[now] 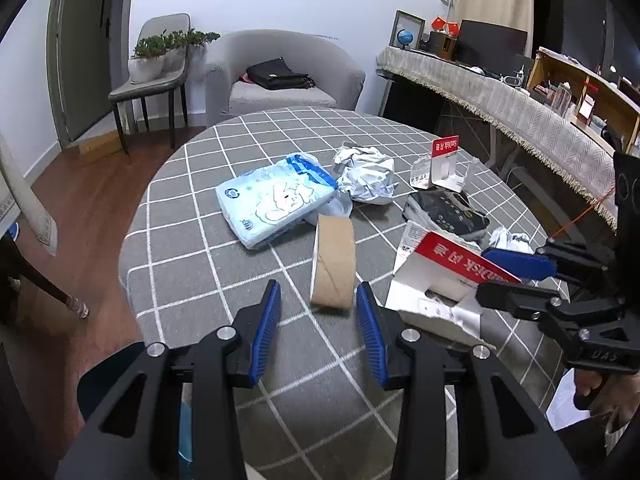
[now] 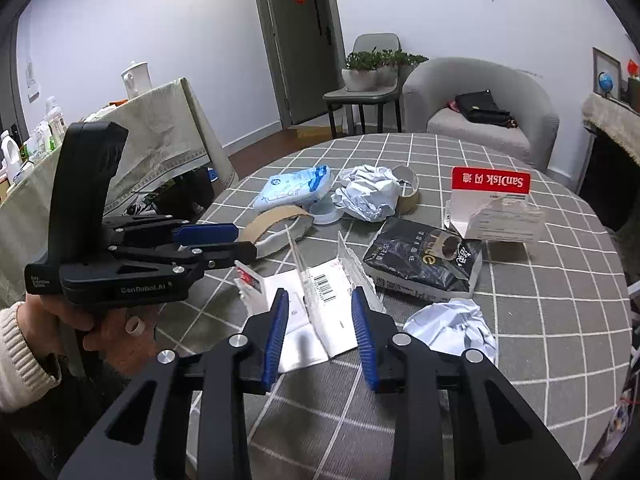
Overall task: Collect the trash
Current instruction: 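Grasp the brown cardboard tape roll with the left tool while the right tool grasps the SanDisk package, then carry the tape roll and SanDisk package over the teal bin with both tools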
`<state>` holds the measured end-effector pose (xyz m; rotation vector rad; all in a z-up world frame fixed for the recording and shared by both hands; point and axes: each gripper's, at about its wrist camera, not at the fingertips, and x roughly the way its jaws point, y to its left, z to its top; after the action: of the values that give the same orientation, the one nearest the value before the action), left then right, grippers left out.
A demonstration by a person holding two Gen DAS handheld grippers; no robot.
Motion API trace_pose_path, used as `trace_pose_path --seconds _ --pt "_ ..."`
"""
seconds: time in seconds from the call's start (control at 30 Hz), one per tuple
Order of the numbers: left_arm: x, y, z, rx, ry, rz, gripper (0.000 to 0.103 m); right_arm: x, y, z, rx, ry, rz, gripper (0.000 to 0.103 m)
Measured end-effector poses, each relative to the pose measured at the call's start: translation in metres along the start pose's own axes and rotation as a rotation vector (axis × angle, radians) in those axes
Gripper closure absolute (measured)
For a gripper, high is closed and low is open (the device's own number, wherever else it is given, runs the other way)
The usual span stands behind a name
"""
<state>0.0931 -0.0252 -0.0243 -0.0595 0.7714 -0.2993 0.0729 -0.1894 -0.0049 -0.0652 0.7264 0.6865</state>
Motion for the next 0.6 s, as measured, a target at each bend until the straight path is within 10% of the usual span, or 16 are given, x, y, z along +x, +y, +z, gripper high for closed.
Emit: trace_pose_path --seconds 0.4,0.6 --pt "0.014 0.002 0.008 0.004 0.016 -0.055 0.072 0.018 0.002 0.011 -0.029 0.022 0.007 0.072" --pt "0.014 0.007 0.009 -0.005 0.016 -0.082 0.08 0.027 0.011 0.017 -0.076 0.049 0.005 0.091"
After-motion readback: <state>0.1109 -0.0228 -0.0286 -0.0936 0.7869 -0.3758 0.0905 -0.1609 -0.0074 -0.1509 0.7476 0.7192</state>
